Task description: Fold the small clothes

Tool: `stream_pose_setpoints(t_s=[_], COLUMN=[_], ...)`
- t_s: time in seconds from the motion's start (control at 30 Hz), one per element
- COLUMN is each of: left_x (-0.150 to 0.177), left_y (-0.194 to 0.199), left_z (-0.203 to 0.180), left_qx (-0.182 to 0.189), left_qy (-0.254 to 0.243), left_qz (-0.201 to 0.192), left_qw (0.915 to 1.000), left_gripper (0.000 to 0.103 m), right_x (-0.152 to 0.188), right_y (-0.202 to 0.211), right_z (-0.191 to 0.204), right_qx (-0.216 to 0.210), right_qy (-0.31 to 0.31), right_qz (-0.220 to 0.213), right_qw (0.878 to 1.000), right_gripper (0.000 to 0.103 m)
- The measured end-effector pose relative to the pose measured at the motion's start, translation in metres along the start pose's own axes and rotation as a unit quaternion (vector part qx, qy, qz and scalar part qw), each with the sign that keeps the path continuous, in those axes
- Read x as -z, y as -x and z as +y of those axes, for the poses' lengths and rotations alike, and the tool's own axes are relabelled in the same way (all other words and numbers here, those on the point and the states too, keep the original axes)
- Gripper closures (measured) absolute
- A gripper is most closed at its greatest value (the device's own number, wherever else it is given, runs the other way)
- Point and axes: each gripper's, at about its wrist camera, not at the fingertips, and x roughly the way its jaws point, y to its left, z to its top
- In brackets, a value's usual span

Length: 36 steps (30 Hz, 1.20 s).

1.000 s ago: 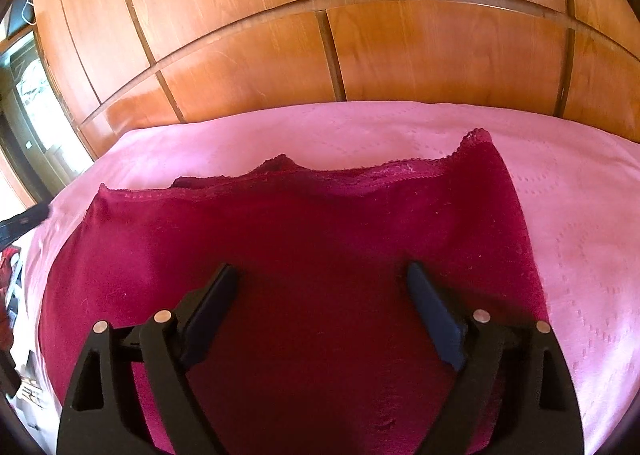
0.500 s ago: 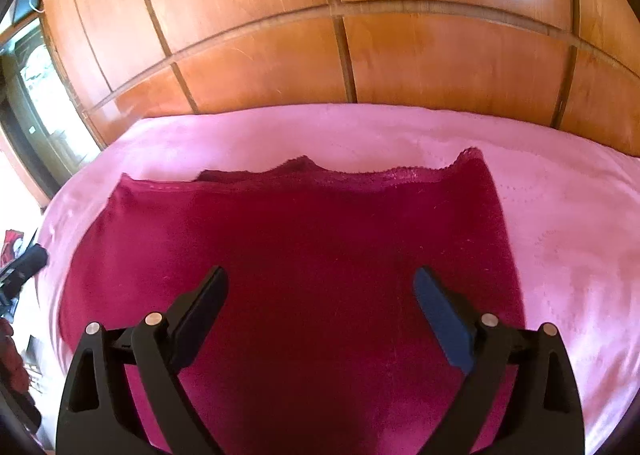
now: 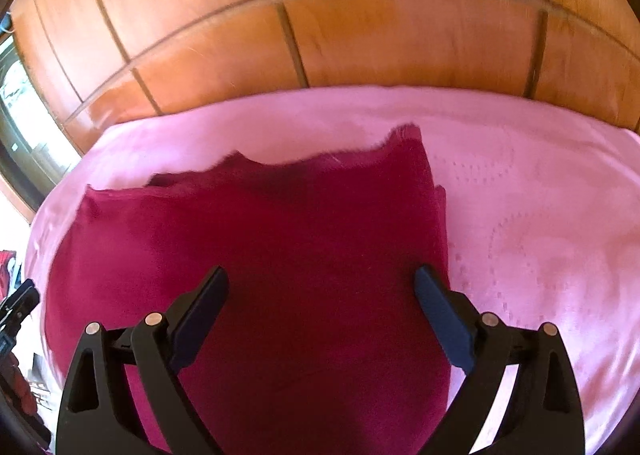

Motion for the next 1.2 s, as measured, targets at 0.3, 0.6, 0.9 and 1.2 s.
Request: stream_pose_setpoints(t_s=[0.3, 0.6, 0.9, 1.2], left_x=[-0.001, -0.020, -0.012, -0.013], left_y=[-0.006, -0.018, -0.068, -0.027], left_z=[0.008, 0.070, 0.083, 0.079], left_qx=[-0.018, -0.041, -0.075, -0.065], left_qy=[0.014, 0.102, 0.104, 0.119], left_qz=[0.004, 0.013, 0.076, 0.028], left_qw=[0.9997, 0.9939, 0.9889, 0.9904], left_gripper=[0.041, 0.043, 0.044, 0.044], right_x=[-0.004, -0.016, -0.013, 0.013], right_y=[-0.002, 0.036, -0.003, 0.033], right_z=[-0.004, -0.014, -0.044, -0.060], right_qx=[-0.001, 0.038, 0.102, -0.007], right_qy=[-0.012, -0.050, -0.087, -0.107], right_qz=[-0.004, -0.069, -0.001, 0.000], right_qw=[1.000, 0.996, 0.991, 0.994], right_gripper=[0.008, 0.021, 0.050, 0.026])
